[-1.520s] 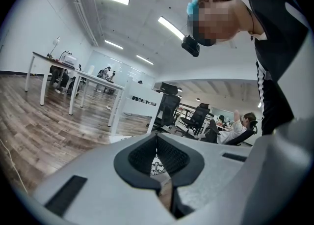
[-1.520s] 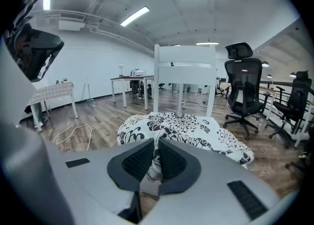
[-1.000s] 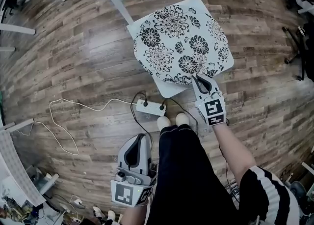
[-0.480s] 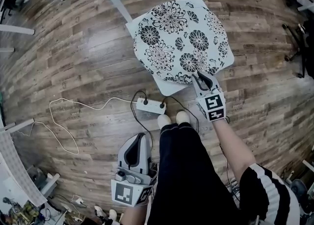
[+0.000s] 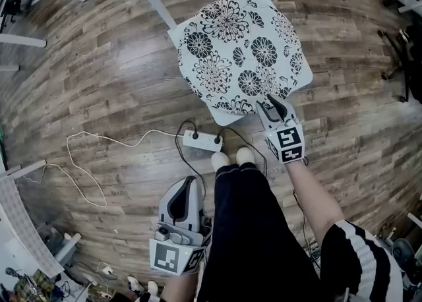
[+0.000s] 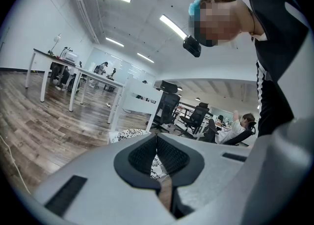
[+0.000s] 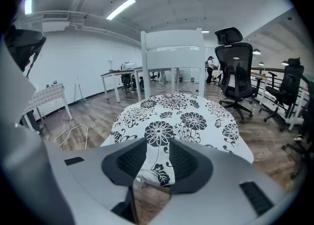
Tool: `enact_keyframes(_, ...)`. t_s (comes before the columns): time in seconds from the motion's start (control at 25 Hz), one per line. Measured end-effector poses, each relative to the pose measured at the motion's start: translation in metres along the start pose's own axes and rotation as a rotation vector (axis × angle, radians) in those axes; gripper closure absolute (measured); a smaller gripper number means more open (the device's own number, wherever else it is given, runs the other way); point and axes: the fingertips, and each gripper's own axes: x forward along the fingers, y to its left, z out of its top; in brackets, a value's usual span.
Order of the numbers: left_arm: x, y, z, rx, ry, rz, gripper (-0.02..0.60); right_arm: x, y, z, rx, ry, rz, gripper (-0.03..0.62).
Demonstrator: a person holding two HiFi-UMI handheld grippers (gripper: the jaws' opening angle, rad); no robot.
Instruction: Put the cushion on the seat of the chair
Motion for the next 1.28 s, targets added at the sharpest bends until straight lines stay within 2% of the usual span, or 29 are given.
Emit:
enact_keyframes(0.44, 0.002, -0.017, 0.032, 0.045, -0.054, -0.041, 0.575, -0.054, 0.010, 0.082, 0.042, -0.188, -0.030, 0.462)
enact_keyframes(0.64, 0.006, -0.032, 0.054, 0.091, -0.082, -0.082, 0.575, -0.087, 0.014, 0.126, 0.052, -0.266, -0.042, 0.461)
enact_keyframes(0.92, 0.002, -0.054, 0.084, 0.131, -0.121, -0.122, 0.575, -0.136, 0.035, 0.173, 0.040, -0.362, -0.023, 0.465)
enact_keyframes(1.04, -0.002, -0.064, 0.095, 0.151, -0.128, -0.143, 0.575, -0.158, 0.046, 0.194, 0.039, -0.402, -0.012, 0.497)
enact_keyframes(1.28, -0.012, -0.077, 0.124, 0.193, -0.161, -0.166, 0.575, -0.208, 0.073, 0.249, 0.039, -0.504, 0.024, 0.517)
